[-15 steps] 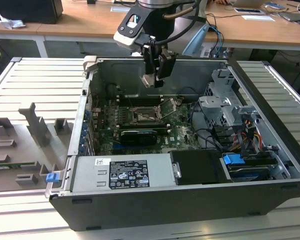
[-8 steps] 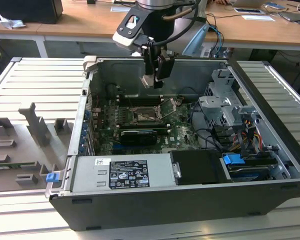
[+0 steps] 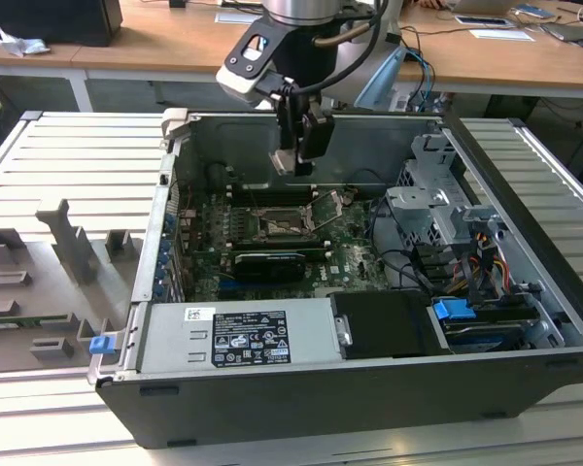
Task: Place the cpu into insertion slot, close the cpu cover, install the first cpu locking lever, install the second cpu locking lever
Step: 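Place the cpu into insertion slot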
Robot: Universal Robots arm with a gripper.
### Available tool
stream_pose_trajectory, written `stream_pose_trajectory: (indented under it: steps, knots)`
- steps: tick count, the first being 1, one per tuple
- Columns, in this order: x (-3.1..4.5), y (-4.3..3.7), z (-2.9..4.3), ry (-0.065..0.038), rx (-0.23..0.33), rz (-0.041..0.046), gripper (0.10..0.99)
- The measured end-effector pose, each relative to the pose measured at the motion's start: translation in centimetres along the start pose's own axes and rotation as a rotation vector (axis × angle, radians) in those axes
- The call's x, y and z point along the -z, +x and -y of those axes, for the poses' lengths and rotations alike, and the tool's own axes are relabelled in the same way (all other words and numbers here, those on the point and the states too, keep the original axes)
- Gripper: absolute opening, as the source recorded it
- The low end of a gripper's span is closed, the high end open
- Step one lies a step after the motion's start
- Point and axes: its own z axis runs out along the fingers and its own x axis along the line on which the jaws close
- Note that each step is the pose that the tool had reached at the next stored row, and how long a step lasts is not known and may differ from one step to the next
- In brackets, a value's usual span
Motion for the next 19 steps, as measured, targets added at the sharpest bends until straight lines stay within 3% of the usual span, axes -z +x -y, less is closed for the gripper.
stream_pose_trajectory:
  steps: [4,19]
  knots:
    - [-0.26,-0.01,0.01,0.004,-0.005,-0.0005,0.541]
    - [-0.73,-0.02,0.03,0.003,-0.012,0.0002,0.541]
